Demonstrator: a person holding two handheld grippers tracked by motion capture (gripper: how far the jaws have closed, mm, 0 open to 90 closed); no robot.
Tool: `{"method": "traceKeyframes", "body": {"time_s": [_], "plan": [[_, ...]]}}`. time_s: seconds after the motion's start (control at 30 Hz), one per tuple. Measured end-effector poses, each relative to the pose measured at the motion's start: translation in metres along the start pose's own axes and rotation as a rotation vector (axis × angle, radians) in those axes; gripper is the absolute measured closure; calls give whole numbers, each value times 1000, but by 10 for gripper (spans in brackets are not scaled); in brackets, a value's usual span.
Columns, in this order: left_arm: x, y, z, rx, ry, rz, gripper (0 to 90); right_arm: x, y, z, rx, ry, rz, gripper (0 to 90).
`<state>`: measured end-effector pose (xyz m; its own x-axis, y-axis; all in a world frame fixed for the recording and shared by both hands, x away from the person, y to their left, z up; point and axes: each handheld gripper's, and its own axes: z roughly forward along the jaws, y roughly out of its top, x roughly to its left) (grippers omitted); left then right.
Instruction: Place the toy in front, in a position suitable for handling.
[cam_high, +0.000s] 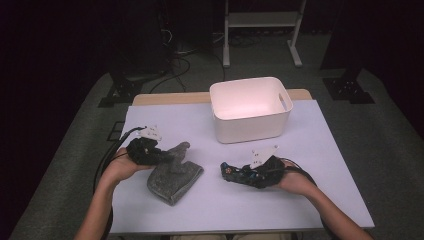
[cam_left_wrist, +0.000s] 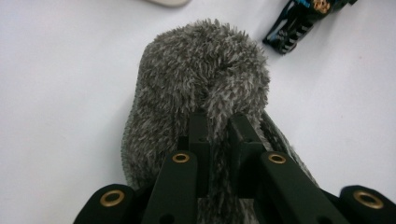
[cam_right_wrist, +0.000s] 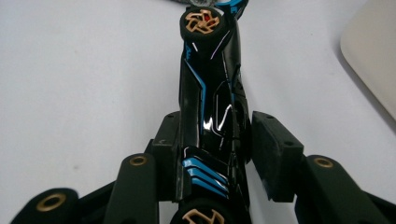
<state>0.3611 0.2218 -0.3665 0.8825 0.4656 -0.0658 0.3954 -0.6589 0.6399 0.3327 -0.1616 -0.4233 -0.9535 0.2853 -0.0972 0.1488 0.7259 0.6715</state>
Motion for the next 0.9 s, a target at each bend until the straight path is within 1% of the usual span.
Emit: {"method": "traceKeyframes", "body": {"time_s": [0.03,0.07,0.1,0.13,0.2,0.27,0.37,0.4,0.47,0.5,0.53,0.57,0.63,0.73,0.8,0.83,0.87,0.9], "plan": [[-1,-2,4,-1,-3,-1,813,0,-1,-1,-4,5,17,526],[-2,-4,8,-1,-11,-2,809,0,-1,-2,-16,31,52,501],[-4,-5,12,-3,-21,-4,805,0,-1,-3,-25,48,75,485],[-6,-6,18,-6,-36,-9,803,2,-1,-4,-23,51,78,470],[-11,-6,27,13,-43,7,793,4,-2,-4,-21,83,128,433],[-16,-7,34,22,-58,17,780,6,-4,-2,-21,94,139,406],[-22,-7,42,38,-66,33,763,9,-6,-2,-27,103,166,368],[-24,-7,44,39,-67,33,756,11,-7,-2,-26,102,161,356],[-27,-7,45,39,-71,41,743,15,-8,-2,-26,109,165,330],[-28,-7,46,32,-70,37,739,18,-8,-1,-15,109,150,323],[-29,-7,46,37,-71,42,735,21,-9,1,-7,100,129,310],[-30,-7,46,37,-69,42,729,23,-10,3,-5,94,124,288],[-32,-7,46,32,-72,42,714,27,-10,4,-6,70,102,286],[-36,-7,47,38,-75,50,685,31,-10,4,-11,59,95,271],[-39,-6,47,36,-74,52,654,34,-10,3,-23,76,93,277],[-39,-6,48,35,-74,54,647,36,-9,2,-30,81,88,307],[-40,-6,48,37,-76,54,645,38,-9,2,-43,91,76,277],[-41,-6,48,40,-77,56,633,40,-8,3,-22,46,65,217]]}}
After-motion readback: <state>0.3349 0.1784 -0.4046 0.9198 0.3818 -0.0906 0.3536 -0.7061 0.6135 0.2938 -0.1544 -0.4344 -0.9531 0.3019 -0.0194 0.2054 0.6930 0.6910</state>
